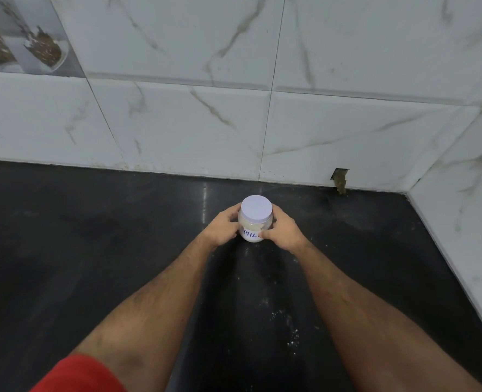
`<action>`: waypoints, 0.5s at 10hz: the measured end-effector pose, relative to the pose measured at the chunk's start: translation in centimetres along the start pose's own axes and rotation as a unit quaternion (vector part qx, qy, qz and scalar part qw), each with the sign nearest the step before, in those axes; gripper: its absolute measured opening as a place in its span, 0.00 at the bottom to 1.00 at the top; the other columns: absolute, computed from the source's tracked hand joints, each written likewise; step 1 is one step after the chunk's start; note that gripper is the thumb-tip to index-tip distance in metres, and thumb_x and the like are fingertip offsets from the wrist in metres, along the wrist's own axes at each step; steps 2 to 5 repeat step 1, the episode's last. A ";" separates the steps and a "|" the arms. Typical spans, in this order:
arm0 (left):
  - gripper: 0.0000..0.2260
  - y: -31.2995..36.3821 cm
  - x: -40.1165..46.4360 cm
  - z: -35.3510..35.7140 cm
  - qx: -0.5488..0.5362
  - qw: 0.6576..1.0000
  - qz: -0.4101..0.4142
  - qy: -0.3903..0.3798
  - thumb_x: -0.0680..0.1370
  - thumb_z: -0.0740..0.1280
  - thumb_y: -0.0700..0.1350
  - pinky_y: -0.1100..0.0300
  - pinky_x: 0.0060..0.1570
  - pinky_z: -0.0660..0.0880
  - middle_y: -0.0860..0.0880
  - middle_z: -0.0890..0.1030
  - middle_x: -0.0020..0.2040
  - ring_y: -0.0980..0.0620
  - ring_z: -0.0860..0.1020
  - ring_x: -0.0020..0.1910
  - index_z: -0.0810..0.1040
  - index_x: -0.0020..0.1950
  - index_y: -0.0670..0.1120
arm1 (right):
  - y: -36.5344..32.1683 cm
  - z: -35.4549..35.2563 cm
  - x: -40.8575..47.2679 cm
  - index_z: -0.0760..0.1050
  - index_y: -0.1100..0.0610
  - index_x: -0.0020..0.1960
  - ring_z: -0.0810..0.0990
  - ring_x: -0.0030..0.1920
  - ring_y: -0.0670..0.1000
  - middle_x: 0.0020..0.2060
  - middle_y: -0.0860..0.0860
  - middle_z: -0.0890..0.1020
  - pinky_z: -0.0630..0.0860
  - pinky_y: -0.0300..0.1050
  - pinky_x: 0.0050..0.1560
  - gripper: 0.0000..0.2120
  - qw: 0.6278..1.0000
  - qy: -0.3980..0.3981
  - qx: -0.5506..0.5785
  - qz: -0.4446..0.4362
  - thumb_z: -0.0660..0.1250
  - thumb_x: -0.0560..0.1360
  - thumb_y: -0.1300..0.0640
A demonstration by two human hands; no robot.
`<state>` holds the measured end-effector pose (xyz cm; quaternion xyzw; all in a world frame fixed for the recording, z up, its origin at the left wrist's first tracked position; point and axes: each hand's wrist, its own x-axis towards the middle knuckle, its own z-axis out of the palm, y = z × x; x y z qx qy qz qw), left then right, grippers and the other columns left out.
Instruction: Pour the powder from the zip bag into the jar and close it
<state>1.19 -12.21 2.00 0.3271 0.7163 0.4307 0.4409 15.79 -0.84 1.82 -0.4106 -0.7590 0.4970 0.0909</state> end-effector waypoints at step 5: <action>0.29 -0.5 -0.3 0.1 0.003 0.999 -0.001 0.037 0.79 0.64 0.38 0.55 0.61 0.75 0.48 0.72 0.74 0.50 0.74 0.67 0.62 0.78 0.52 | -0.2 -0.2 -0.7 0.65 0.55 0.77 0.74 0.71 0.56 0.72 0.54 0.75 0.72 0.52 0.70 0.39 0.999 0.014 -0.031 -0.013 0.75 0.70 0.67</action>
